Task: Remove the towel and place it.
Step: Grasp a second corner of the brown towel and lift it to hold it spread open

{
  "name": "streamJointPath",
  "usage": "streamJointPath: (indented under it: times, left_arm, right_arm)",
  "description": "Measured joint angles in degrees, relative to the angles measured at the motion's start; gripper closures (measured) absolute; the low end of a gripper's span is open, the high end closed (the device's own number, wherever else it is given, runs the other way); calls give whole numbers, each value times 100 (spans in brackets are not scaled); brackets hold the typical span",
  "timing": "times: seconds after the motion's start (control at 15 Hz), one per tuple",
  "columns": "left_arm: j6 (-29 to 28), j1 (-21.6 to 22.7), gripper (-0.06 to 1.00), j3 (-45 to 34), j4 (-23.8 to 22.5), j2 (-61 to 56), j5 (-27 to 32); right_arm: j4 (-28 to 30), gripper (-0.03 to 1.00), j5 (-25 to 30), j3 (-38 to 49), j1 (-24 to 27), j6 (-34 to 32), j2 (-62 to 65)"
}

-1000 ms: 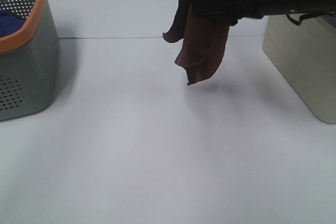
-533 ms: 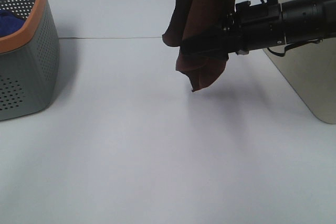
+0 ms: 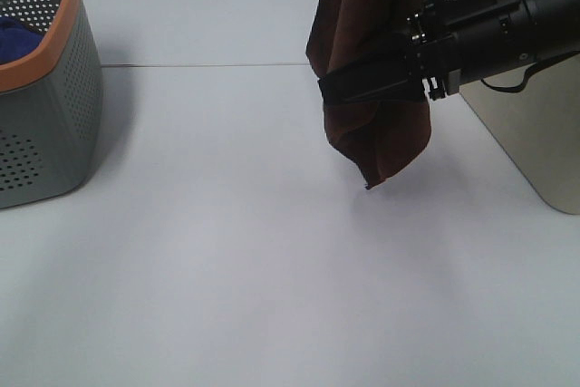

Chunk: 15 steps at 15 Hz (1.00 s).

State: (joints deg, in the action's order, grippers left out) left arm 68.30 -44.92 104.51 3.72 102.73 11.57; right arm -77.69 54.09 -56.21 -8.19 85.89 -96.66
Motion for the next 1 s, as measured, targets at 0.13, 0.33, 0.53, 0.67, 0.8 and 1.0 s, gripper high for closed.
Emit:
streamJointPath:
  times: [0.13,0.33,0.53,0.67,0.8,1.0]
  left_arm:
    - [0,0,94,0,-6,0,0]
    - [0,0,94,0,-6,0,0]
    - [0,0,94,0,-6,0,0]
    - [0,0,94,0,-6,0,0]
    - [0,0,94,0,-6,0,0]
    - [0,0,94,0,-6,0,0]
  right_arm:
    - [0,45,132,0,0,0,0]
    - [453,55,-11,0,0,-229,0]
    - [791,71,69,0,0,-619,6]
    - [877,72,138,0,0,-659,74]
    - [945,72,46,0,0,-665,298]
    - [1100,72,-74,0,0,-756,814]
